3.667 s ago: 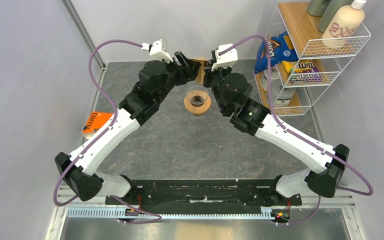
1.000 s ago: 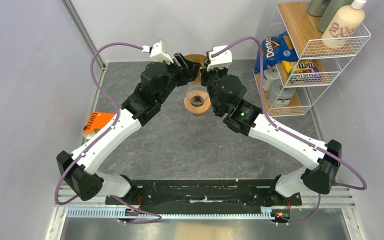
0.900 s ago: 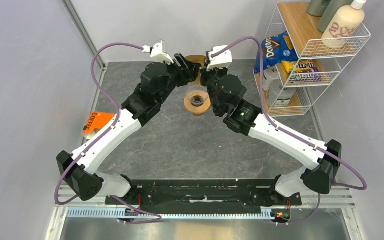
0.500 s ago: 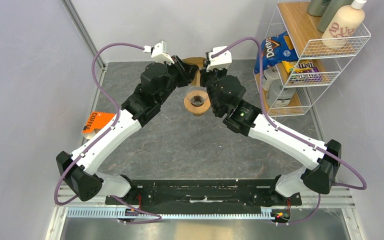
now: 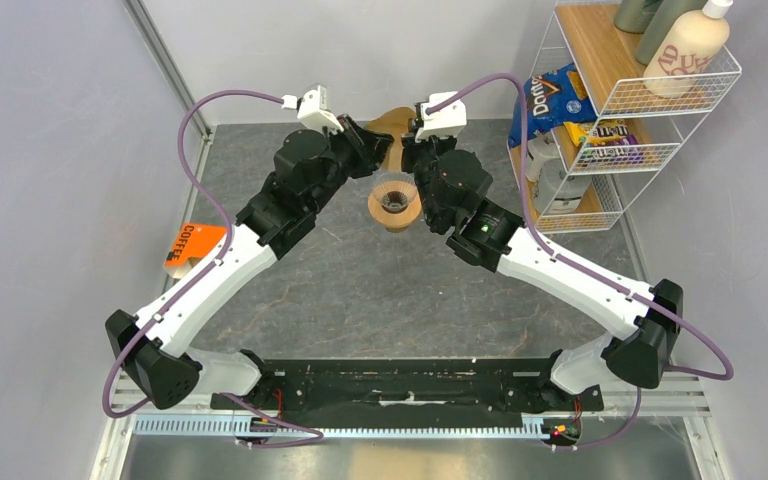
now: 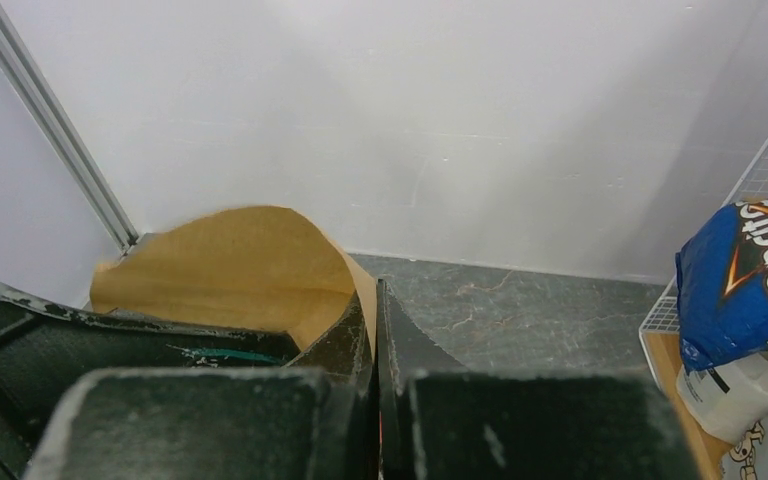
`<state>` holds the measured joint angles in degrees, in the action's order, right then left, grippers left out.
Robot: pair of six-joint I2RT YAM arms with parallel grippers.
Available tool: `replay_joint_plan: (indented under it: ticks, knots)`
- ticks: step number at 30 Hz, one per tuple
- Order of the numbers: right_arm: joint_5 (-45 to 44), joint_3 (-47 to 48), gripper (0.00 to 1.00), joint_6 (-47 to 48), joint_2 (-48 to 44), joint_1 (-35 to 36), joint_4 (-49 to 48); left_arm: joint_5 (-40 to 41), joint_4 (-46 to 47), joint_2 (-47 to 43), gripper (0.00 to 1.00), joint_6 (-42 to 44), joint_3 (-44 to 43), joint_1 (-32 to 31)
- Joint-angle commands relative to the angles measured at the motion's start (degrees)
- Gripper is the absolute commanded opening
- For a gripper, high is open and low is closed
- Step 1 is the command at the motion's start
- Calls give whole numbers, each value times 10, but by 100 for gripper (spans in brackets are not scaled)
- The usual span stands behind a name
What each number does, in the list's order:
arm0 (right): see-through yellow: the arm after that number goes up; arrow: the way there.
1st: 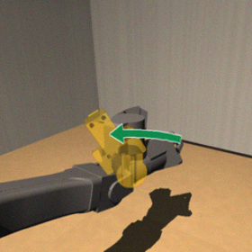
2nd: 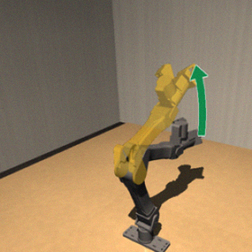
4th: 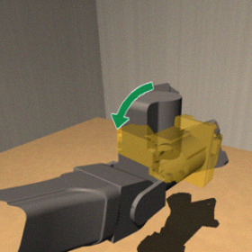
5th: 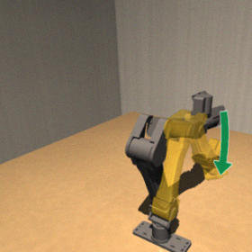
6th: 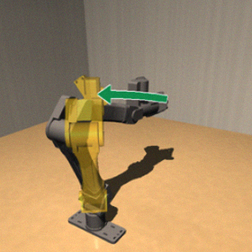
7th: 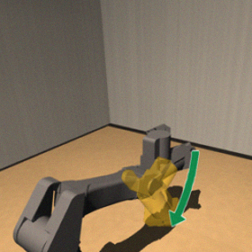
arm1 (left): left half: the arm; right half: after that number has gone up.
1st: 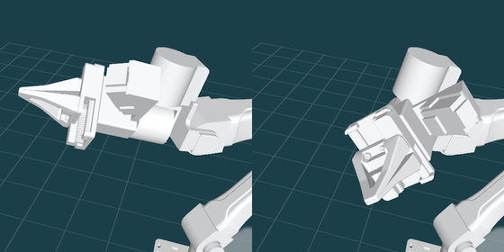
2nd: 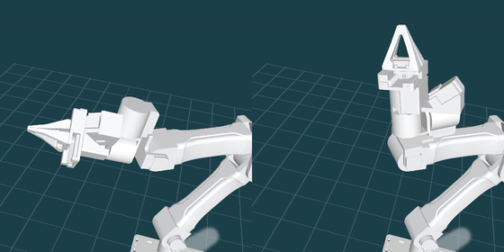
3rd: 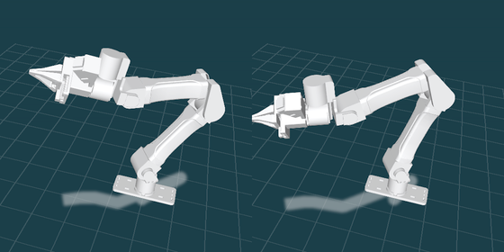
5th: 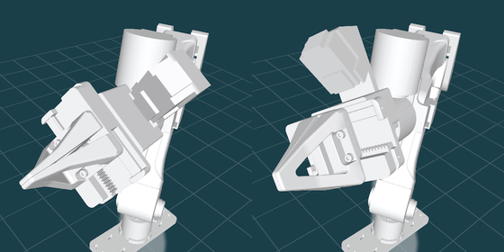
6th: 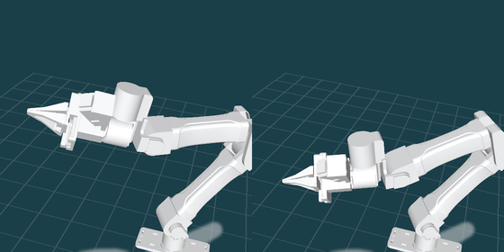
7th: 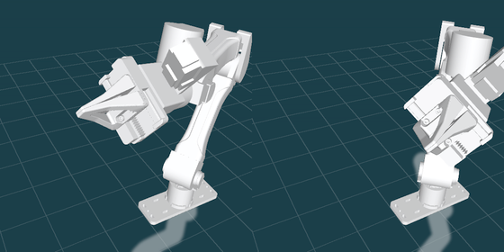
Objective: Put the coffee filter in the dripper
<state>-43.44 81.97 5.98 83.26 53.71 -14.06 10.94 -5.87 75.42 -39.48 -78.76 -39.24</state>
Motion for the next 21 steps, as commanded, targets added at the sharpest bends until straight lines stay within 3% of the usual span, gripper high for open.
replay_joint_plan:
  ticks: [1, 4, 11, 12, 16, 19, 21]
  knots:
    - [-11, 2, 0, -12, -14, -5, -9, -8, 14, -16, 14, -13, 6, 1]
    - [-11, 1, 0, -18, -17, -5, -4, -14, 15, -15, 2, -13, 4, 1]
    - [-6, 0, 0, -32, -22, -8, 8, -10, 4, -18, 2, -2, 2, 1]
    - [-5, -1, 5, -36, -23, -8, 12, -8, 0, -18, 2, 0, 1, 1]
    - [21, -2, 40, -46, -35, -13, 37, -10, -11, -18, 2, 25, -6, 1]
    - [64, -2, 54, -67, -53, -30, 88, -25, -25, -18, 2, 69, -16, 1]
    - [122, 0, 57, -96, -69, -50, 136, -38, -34, -18, 2, 95, -21, 2]
